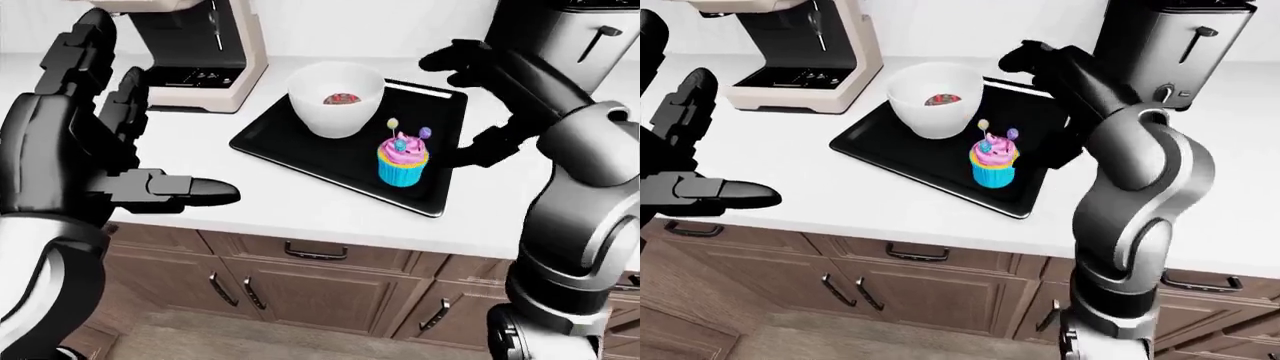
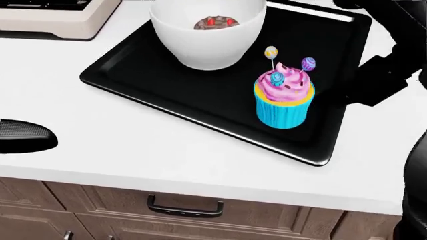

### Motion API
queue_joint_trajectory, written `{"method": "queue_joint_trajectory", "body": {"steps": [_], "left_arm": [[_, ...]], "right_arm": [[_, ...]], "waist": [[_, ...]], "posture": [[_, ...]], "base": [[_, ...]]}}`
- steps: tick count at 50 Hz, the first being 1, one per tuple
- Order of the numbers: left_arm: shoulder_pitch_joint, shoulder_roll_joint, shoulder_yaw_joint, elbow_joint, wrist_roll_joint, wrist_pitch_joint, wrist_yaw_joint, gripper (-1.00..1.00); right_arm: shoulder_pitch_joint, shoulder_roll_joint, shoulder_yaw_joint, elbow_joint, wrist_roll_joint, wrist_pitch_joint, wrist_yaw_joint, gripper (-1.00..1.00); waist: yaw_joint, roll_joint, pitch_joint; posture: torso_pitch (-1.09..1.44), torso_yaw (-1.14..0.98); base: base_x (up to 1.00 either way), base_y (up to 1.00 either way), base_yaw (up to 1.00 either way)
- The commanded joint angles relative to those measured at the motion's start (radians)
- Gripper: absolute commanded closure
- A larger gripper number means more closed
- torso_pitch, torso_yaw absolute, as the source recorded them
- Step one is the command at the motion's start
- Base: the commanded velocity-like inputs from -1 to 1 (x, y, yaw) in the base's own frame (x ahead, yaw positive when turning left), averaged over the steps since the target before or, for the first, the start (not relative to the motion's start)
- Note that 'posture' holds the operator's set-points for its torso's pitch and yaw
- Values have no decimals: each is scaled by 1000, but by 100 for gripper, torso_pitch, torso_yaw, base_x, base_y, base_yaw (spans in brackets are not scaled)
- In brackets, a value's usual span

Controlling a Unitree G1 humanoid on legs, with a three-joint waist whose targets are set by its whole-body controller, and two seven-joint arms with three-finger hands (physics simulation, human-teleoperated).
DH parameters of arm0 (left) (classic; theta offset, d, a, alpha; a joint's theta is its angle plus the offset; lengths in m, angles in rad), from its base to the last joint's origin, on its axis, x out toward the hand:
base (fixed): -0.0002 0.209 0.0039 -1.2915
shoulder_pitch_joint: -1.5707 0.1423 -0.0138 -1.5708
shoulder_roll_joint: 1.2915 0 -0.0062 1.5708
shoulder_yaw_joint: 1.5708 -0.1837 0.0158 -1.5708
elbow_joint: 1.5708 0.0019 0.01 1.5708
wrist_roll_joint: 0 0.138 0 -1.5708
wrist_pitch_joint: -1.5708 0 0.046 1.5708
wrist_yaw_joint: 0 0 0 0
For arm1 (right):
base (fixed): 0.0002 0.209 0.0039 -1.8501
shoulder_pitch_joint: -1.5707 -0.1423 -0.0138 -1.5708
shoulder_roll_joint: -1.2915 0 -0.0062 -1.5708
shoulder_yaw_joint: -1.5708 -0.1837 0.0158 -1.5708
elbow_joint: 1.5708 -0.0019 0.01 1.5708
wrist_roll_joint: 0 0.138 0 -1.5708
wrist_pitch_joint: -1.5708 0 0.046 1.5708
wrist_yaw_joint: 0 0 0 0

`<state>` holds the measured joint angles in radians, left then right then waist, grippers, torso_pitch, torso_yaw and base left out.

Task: Pick up the bowl with cake and place it on the tray. Pick up the cupcake and place it on the tray.

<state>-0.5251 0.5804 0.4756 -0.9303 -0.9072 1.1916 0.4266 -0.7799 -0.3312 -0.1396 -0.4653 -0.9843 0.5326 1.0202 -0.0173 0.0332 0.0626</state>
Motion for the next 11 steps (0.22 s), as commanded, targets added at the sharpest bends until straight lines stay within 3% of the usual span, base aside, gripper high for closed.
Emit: {"method": "queue_joint_trajectory", "body": {"steps": [1,11], "left_arm": [[-30,15,-5,-6,-6,-30,25,-100],[-64,16,-32,-10,-28,-6,61,-100]], "right_arm": [[-11,-35,-33,-65,30,37,11,-45],[143,-214,-190,-252,211,141,12,-52]], "waist": [[-2,1,-21],[3,-14,-21]], "posture": [[0,0],[0,0]], "base": [[0,0,0],[0,0,0]]}}
